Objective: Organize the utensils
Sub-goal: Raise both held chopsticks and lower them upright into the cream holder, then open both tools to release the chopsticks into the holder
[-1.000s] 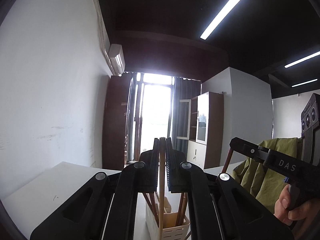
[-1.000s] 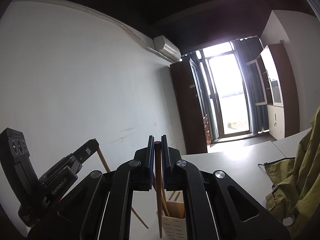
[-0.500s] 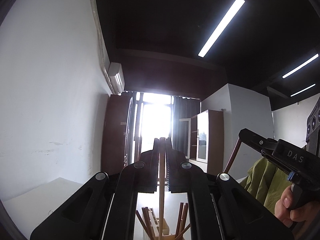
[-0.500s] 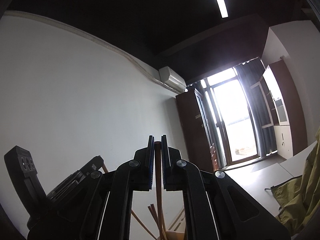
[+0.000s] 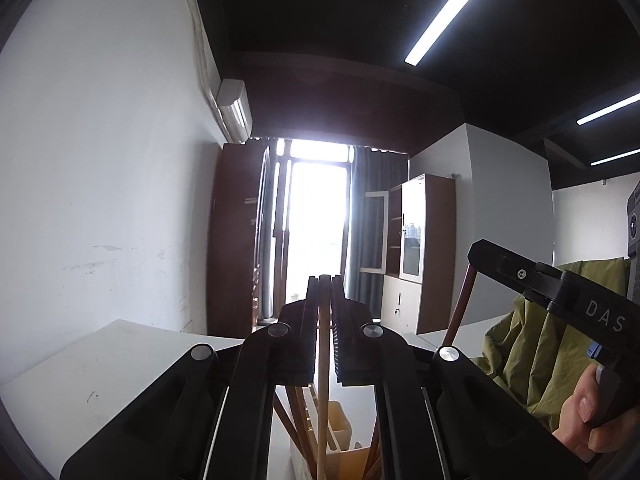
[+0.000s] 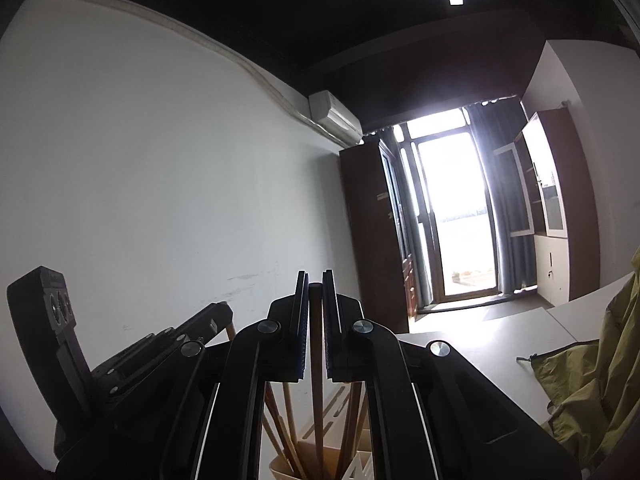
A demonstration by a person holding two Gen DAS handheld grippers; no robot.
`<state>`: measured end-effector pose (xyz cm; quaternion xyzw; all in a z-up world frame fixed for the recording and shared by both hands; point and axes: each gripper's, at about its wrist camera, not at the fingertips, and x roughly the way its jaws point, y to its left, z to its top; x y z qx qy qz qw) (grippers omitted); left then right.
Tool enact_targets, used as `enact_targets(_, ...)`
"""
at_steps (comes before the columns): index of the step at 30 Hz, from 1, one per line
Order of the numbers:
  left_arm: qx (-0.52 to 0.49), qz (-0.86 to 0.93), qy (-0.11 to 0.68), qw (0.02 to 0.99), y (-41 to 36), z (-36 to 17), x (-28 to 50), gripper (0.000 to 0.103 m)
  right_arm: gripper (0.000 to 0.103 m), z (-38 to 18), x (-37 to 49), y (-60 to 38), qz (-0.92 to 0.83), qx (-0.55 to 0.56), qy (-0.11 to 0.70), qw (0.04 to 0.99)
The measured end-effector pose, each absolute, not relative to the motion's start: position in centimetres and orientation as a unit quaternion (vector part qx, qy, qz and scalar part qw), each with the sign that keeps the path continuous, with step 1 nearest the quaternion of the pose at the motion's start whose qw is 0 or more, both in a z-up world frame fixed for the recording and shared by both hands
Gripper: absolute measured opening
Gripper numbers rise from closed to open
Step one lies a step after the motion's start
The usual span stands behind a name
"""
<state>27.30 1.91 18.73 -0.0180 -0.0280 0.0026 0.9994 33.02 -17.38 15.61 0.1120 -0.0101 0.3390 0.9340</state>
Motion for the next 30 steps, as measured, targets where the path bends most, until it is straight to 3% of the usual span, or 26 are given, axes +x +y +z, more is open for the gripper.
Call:
enact_targets(10, -0.018, -0.004, 0.032, 0.999, 2.5, 16.6, 29.1, 0.006, 0.008, 13.3, 34.8, -15.4, 0.331, 0.083, 0.054, 0.939)
enact_targets(30, -0.009, 0.006, 0.076, 0.997, 3.6, 14.7, 29.8, 0.006, 0.008, 11.4, 34.7, -13.5, 0.312, 0.044, 0.098, 0.944)
